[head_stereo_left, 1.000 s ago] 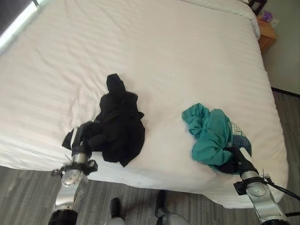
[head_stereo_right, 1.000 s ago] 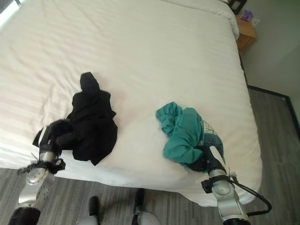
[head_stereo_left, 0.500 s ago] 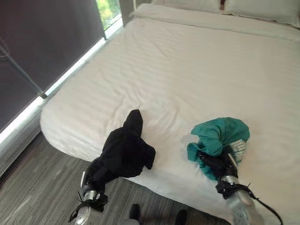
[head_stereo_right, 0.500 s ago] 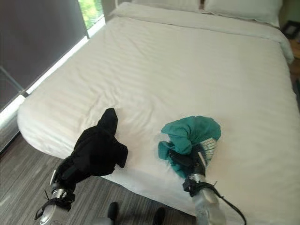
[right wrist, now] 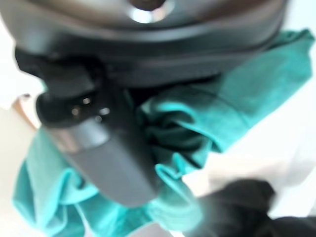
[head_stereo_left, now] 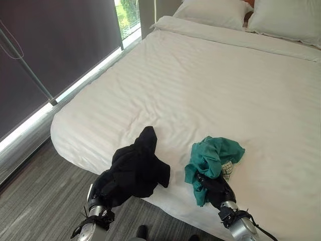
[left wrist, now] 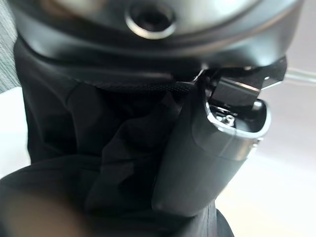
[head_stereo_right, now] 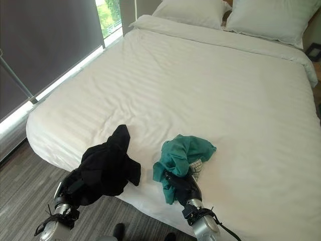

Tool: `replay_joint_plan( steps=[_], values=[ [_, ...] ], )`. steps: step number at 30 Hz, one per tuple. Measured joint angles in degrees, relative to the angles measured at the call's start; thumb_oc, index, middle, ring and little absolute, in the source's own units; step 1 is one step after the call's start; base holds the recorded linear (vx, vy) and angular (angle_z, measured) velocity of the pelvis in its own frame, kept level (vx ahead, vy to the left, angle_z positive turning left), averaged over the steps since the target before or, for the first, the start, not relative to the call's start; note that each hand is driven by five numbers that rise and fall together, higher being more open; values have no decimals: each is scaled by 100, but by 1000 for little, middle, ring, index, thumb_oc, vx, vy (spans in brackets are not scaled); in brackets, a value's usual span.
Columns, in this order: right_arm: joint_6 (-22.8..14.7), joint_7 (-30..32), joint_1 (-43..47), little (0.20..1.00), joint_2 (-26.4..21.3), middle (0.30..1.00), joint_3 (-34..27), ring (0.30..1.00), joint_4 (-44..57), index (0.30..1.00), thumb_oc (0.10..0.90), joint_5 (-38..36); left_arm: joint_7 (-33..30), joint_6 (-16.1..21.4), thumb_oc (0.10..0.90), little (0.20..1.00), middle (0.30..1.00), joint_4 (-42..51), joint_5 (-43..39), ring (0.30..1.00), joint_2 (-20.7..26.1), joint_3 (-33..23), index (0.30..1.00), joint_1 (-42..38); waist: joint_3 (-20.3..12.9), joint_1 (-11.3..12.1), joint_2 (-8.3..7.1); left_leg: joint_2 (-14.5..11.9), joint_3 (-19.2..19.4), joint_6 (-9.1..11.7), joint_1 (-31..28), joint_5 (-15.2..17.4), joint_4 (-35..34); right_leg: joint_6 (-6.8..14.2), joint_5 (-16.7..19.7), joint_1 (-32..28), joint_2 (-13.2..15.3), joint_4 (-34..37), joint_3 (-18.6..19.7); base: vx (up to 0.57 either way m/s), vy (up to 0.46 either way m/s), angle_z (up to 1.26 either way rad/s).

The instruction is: Pick up bed clothes into laundry basket.

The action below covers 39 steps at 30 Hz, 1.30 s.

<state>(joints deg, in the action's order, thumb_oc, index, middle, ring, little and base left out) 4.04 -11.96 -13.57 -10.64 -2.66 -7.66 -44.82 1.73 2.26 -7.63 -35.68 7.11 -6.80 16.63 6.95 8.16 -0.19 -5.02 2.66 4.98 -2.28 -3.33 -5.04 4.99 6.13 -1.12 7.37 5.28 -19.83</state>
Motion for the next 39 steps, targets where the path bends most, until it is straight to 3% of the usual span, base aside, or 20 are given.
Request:
replay_joint_plan(
  steps=[5,9,12,14,15,17,19,20,22,23,24,25,27,29,30,31,32,33,36,39],
  values=[
    [-81,120,-55,300,45,300,-260,300,10,300,400,0,-92,5,400,300,300,172,1,300,121,-7,300,29,5,-216,-72,55,364,-52,-51,42,1,45,112,214,-5,-4,409,-33,99,-43],
    [-304,223,-225,300,382,300,-649,300,158,300,400,15,-270,79,400,300,300,339,-3,300,635,-156,300,-99,105,-861,-444,235,1526,-172,-44,135,9,142,641,884,16,-11,1580,-152,89,-129],
    [-456,340,-328,300,514,300,-1051,300,133,300,400,33,-280,152,400,300,300,287,37,300,878,-283,300,-567,234,-1506,-588,160,2061,-358,220,157,116,942,1152,1390,60,-5,2183,-247,-27,-117],
    [-445,512,-395,300,568,300,-1283,300,-105,300,400,51,-302,211,400,300,300,299,23,300,971,-290,300,-916,290,-1613,-483,-148,2622,-370,276,20,24,764,635,1742,-203,-695,1670,-310,113,-128],
    [-454,666,-377,300,715,300,-1314,300,-111,300,400,43,-396,260,400,300,300,268,-22,300,1028,-297,300,-1060,374,-1467,-340,-554,3149,-345,146,4,124,249,17,1786,-154,-1750,382,-261,111,-207],
    [-474,722,-398,300,685,300,-1141,300,-90,300,400,22,-530,268,400,300,300,182,-23,300,991,-322,300,-997,280,-1237,-327,-896,3884,-357,-240,15,419,27,-596,1285,319,-2717,-670,-384,-30,-223],
    [-474,785,-300,300,648,300,-943,300,-69,300,400,40,-623,358,400,300,300,207,-23,300,979,-383,300,-928,147,-1034,-437,-1175,4365,-407,-362,69,915,-20,-974,971,778,-3208,-1007,-399,-179,-223],
    [-474,883,-141,300,649,300,-634,300,-74,300,400,70,-690,449,400,300,300,274,-20,300,991,-617,300,-670,-49,-800,-698,-1351,4637,-366,-511,99,1494,-631,-545,735,1031,-2896,-1399,-251,-183,-256],
    [-520,890,76,300,673,300,-397,300,-23,300,400,82,-780,481,400,300,300,289,-14,300,1013,-812,300,-438,-204,-700,-808,-1493,4533,-29,-155,666,1974,-689,-589,448,669,-1868,-1154,-264,-357,-181],
    [-567,951,404,300,596,300,-483,300,-46,300,400,84,-782,484,400,300,300,402,16,300,1001,-807,300,-467,-181,-713,-811,-1142,4418,245,266,781,1479,-676,-580,493,515,-1302,-1067,-258,-551,-166],
    [-556,979,703,300,347,300,-503,300,-56,300,400,102,-808,498,400,300,300,608,39,300,884,-855,300,-343,-150,-650,-587,-993,4659,37,360,-124,475,-548,-495,673,177,-1085,-839,-70,-471,-187],
    [-538,990,735,300,280,300,-426,300,-88,300,400,110,-877,479,400,300,300,592,40,300,817,-955,300,-301,-146,-591,-573,-1086,4865,95,124,-470,368,-516,-504,616,14,-959,-687,-1,-357,-160],
    [-497,921,315,300,265,300,-371,300,-3,300,400,166,-977,481,400,300,300,480,27,300,816,-997,300,-334,-187,-667,-709,-1636,4782,117,113,-422,1249,-659,-263,178,-371,-439,-554,-106,-354,-71],
    [-433,892,165,300,247,300,-222,300,-133,300,400,224,-991,558,400,300,300,530,4,300,795,-1169,300,-64,-172,-607,-756,-2474,4226,87,192,-392,2608,-827,-115,98,-769,-496,-663,-122,-256,-130],
    [-385,900,182,300,179,300,-154,300,-126,300,400,291,-993,559,400,300,300,534,-18,300,763,-1227,300,122,-198,-532,-803,-2566,3868,168,210,-310,2966,-828,-116,79,-847,-501,-618,-108,-239,-182],
    [-410,900,230,300,27,300,-114,300,-91,300,400,327,-1002,549,400,300,300,506,-18,300,726,-1243,300,245,-180,-460,-795,-2425,3321,531,242,31,2952,-831,-125,53,-859,-430,-466,-110,-340,-224],
    [-402,905,487,300,-434,300,-139,300,-81,300,400,419,-963,538,400,300,300,602,-20,300,528,-1114,300,241,12,-298,-886,-1268,1419,610,331,690,2146,-1097,-337,130,-769,-372,749,-67,-364,-236],
    [-392,910,689,300,-587,300,-172,300,-90,300,400,460,-945,580,400,300,300,664,-21,300,313,-1119,300,197,163,-110,-859,-846,664,442,340,862,1738,-1081,-341,176,-760,-309,1340,0,-256,-215],
    [-384,924,960,300,-527,300,-468,300,-182,300,400,631,-946,574,400,300,300,483,-35,300,-143,-963,300,-232,517,-103,-669,-152,-332,287,543,594,1048,-782,-402,194,-789,-594,1746,54,-160,-136],
    [-373,894,542,300,-396,300,-470,300,11,300,400,884,-795,478,400,300,300,456,-25,300,-60,-658,300,-353,506,-365,-615,76,-291,-25,254,364,763,-401,-571,89,-622,-657,1838,25,27,-42]
  ],
)
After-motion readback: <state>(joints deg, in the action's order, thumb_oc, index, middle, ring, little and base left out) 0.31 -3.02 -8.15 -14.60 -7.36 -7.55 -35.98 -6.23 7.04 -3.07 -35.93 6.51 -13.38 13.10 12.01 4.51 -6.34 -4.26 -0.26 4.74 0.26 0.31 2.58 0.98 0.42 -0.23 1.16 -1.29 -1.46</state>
